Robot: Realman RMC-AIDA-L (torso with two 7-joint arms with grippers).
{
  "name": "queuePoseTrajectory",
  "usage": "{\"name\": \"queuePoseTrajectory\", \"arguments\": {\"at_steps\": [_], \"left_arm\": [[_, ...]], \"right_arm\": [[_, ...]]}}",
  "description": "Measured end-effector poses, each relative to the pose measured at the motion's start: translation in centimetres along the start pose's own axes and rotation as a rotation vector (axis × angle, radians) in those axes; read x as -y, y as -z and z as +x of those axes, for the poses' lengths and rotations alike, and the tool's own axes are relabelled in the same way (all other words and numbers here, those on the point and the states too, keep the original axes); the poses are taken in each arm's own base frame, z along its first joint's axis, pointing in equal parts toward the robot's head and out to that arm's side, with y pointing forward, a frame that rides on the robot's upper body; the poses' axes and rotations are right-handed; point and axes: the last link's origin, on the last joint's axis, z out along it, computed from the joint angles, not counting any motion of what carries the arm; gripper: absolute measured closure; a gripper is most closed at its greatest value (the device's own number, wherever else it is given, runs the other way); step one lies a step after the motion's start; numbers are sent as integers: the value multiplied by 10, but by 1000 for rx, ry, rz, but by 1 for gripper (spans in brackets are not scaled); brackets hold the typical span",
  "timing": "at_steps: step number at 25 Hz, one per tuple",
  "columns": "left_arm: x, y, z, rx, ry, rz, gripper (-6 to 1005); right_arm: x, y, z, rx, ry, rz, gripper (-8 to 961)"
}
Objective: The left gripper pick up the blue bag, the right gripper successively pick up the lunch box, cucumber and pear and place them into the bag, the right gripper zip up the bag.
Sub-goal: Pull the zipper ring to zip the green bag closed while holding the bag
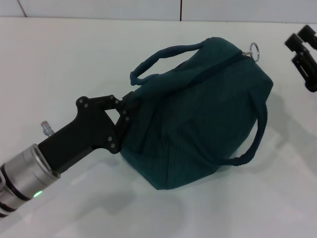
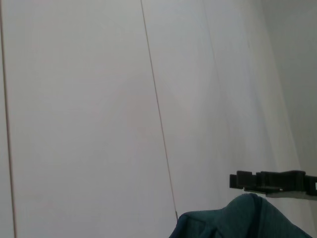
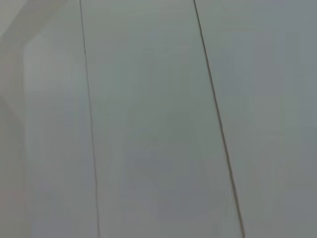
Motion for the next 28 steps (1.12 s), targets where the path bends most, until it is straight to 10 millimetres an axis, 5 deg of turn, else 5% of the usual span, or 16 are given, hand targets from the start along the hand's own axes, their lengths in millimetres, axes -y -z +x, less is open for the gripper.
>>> {"name": "queuePoseTrajectory", "arguments": {"at_steps": [2, 12, 19, 24, 28], "left_arm": [[0, 0, 0, 0, 0, -1, 950], [-2, -1, -1, -9, -12, 29, 949], [-5, -3, -1, -14, -21, 40, 949], [-6, 3, -1, -20, -11, 74, 875], [-8, 6, 3, -56, 12, 88, 706]], "right_arm": [[8, 7, 1, -13, 40, 42, 628], [22, 18, 7, -54, 62, 153, 630], [25, 9, 10, -81, 97, 161, 631], [24, 2, 9, -78, 103, 146, 632], [24, 1, 8, -72, 105, 144, 633]]}}
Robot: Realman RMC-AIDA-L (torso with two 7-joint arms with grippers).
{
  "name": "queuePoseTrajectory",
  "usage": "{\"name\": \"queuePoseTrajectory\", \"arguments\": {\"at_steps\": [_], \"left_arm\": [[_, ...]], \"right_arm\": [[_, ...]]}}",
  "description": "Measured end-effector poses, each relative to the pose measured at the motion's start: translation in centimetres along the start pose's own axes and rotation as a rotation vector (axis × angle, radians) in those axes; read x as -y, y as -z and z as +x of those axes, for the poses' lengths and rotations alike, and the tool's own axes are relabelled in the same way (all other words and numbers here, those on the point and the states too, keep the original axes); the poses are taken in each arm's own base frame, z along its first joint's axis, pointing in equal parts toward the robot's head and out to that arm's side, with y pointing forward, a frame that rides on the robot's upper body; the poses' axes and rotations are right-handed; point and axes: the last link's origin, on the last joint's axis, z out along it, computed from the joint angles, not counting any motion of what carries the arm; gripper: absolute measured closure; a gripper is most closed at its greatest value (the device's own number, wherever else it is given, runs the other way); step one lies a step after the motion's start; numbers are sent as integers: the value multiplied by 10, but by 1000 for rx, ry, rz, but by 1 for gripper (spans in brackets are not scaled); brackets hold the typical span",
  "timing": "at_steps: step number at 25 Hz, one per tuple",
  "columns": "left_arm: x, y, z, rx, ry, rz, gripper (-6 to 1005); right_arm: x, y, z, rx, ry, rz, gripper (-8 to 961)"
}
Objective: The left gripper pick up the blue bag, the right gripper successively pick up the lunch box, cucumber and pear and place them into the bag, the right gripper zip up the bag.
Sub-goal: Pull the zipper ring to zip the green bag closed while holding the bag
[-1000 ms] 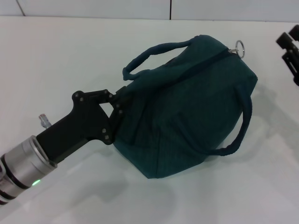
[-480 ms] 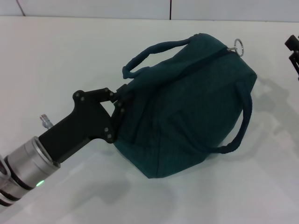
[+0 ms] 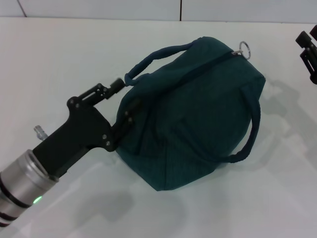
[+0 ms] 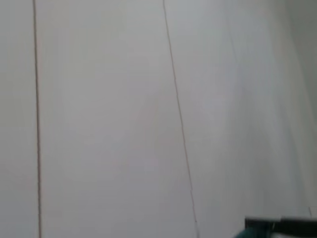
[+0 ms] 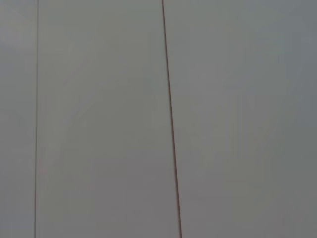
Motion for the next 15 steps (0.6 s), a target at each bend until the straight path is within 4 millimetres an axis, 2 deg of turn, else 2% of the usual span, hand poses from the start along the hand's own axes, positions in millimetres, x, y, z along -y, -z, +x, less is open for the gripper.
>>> {"name": "queuePoseTrajectory", "arguments": {"at_steps": [6, 12, 15], "left_arm": [[3, -6, 11, -72, 88, -37, 429], [21, -24, 23, -96, 202, -116, 246], [31, -39, 31, -54, 208, -225, 247]], "right_arm": [[-1, -3, -1, 7, 15, -7, 633], [-2, -8, -4, 14, 23, -25, 633], [-2, -10, -4, 10, 26, -29, 633]]}}
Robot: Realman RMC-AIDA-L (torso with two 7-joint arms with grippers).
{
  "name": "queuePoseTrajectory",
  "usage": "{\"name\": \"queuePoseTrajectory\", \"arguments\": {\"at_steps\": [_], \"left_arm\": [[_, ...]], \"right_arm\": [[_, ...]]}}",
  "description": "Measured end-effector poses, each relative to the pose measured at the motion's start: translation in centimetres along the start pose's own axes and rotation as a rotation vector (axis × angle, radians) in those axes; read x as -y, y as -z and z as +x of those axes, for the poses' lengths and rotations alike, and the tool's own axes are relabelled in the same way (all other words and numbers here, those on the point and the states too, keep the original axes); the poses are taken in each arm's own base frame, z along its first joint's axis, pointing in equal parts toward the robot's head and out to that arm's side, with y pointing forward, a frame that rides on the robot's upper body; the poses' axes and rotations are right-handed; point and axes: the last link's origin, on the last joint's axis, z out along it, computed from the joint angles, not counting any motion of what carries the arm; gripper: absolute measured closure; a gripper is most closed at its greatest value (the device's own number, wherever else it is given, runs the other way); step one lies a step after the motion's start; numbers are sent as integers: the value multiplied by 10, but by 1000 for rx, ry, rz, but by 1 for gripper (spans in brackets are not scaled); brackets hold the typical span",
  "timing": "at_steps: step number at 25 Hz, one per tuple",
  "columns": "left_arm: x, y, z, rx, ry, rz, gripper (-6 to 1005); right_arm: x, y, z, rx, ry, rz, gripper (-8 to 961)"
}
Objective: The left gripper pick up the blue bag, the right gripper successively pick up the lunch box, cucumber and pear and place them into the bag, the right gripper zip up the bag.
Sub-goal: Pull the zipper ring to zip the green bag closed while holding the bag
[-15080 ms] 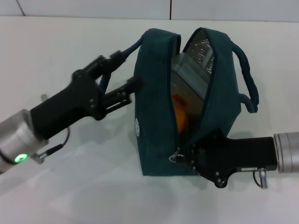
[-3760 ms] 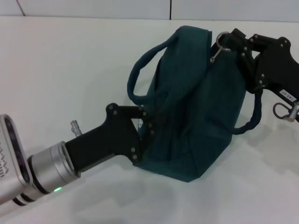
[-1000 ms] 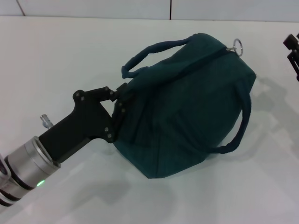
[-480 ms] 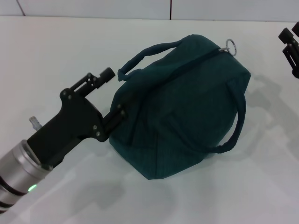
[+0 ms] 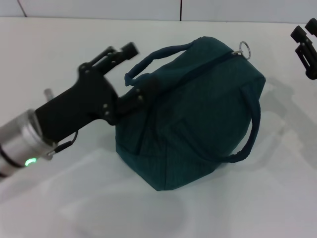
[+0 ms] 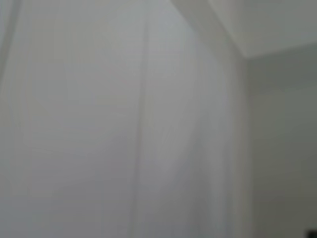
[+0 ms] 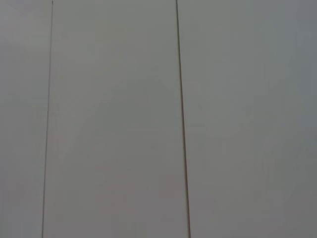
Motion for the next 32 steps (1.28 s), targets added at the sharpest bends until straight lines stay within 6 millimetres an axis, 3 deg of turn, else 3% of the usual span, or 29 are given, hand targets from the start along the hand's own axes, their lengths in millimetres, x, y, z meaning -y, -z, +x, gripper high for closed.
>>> {"name": "queuePoseTrajectory", "arguments": {"at_steps": [5, 12, 17, 27, 32], "left_arm": [[21, -32, 7, 163, 100, -115, 250], [48, -72, 7, 296, 169, -92, 253], [54, -93, 3, 425, 184, -104, 259], [62, -109, 1, 516, 219, -47, 290], [66, -104, -3, 518, 216, 1, 394]], "right_arm": [[0, -4, -1, 0, 2, -10, 633], [0, -10, 3, -34, 14, -24, 632], [1, -13, 4, -46, 17, -22, 632], [-3, -19, 4, -50, 24, -47, 634], [-3, -16, 7, -69, 33, -50, 636]]}}
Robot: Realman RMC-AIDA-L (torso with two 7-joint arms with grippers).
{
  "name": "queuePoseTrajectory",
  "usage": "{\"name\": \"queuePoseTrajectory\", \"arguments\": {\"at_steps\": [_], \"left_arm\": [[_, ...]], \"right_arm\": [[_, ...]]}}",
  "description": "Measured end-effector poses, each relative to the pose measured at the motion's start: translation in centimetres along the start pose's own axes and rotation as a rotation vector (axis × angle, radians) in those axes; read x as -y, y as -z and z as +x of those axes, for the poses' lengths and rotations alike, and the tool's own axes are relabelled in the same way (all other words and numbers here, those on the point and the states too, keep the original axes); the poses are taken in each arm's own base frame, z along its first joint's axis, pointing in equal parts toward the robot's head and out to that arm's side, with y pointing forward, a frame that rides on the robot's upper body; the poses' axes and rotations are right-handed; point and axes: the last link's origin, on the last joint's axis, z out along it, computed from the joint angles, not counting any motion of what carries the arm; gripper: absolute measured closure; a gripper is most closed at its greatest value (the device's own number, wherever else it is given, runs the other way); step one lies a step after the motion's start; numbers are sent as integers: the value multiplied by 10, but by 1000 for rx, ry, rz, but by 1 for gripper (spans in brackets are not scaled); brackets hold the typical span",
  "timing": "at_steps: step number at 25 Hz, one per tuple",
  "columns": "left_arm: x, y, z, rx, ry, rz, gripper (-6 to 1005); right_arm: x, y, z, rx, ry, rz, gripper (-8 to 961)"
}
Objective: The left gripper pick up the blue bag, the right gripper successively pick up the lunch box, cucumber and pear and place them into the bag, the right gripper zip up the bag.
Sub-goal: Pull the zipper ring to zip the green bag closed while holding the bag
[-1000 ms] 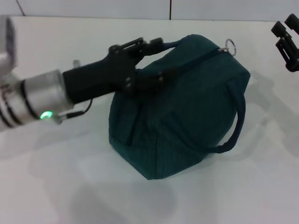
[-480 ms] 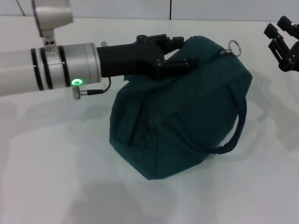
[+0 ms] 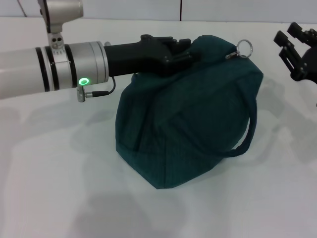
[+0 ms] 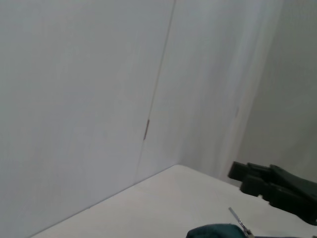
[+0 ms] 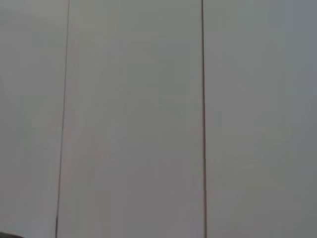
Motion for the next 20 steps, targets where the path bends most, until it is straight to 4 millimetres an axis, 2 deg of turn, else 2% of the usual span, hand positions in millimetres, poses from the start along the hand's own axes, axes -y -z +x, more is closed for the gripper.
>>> {"name": "queuePoseTrajectory", "arguments": {"at_steps": [6, 9, 20], "left_arm": [[1, 3, -7, 13, -24, 14, 519], [0, 3, -7, 12, -41, 7, 751], [-14, 6, -3, -34, -61, -84, 937]], "right_arm": [[1, 7, 8, -40, 64, 23, 637], [-1, 9, 13, -68, 86, 18, 637], [-15, -2, 22, -135, 127, -71, 637]]}}
